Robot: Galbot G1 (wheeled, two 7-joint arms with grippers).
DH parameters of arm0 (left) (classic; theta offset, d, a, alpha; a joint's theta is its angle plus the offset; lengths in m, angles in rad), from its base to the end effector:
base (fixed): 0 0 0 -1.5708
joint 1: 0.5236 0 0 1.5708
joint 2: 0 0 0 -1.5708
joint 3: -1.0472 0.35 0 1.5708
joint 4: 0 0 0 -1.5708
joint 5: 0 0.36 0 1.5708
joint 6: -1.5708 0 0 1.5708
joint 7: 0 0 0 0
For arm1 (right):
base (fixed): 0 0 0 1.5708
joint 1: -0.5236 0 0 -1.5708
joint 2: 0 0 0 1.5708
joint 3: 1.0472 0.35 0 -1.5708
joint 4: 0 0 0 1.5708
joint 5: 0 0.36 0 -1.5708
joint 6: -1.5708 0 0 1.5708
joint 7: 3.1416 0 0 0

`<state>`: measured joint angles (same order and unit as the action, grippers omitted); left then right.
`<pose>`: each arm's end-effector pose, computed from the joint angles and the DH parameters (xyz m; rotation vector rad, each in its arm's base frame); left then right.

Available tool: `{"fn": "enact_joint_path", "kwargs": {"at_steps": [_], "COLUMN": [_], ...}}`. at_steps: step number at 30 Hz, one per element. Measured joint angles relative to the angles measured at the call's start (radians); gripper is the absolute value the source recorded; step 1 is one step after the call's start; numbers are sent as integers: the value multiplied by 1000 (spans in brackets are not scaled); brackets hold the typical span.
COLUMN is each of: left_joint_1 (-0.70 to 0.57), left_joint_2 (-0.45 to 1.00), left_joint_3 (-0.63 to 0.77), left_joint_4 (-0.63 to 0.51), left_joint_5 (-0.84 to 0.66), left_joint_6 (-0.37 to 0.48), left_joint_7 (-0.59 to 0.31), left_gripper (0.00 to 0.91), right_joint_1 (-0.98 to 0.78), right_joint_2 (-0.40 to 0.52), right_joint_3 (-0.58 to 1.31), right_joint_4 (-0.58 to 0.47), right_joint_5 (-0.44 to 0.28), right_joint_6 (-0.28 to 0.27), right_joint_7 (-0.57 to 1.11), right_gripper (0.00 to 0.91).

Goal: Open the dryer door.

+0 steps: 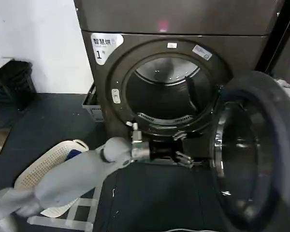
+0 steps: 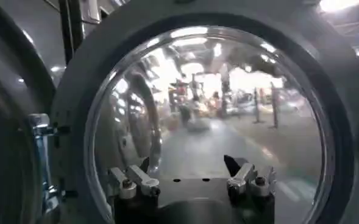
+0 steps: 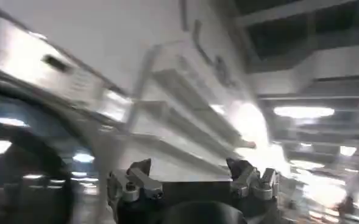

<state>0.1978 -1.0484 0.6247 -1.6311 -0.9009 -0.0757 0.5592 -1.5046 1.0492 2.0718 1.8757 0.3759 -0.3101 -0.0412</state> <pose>0.4337 -0.1202 -0.1853 2.0775 2.1831 0.0559 -0.0101 -0.4182 -0.0381 1.6101 2.3798 -0.5942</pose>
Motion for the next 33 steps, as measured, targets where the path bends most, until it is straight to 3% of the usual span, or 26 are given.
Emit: {"fn": "enact_joint_path", "kwargs": {"at_steps": [9,19,28,33], "left_joint_1": [-92,-142,-178,-183], "left_joint_2": [-117,-239,-336,-377], "left_joint_3": [43,80,100,95], "left_joint_4": [107,228,295,301], "left_joint_5": [-1,27,31,31], "left_joint_6": [-1,-7,-11,-8], "left_joint_7": [-3,-8,-33,-95], "left_gripper": [907,907,907,907], "right_joint_1": [-59,-59,-70,-71], "right_joint_2": [-34,-34,-39,-39], "right_joint_3": [143,151,161,161], "right_joint_4": [-43,-56,-78,-76], "right_joint_5": [1,-4,-9,-25], "right_joint_6": [-14,-11,23,41], "right_joint_7": [-59,-78,-86,-85], "right_gripper": [907,907,907,907]}}
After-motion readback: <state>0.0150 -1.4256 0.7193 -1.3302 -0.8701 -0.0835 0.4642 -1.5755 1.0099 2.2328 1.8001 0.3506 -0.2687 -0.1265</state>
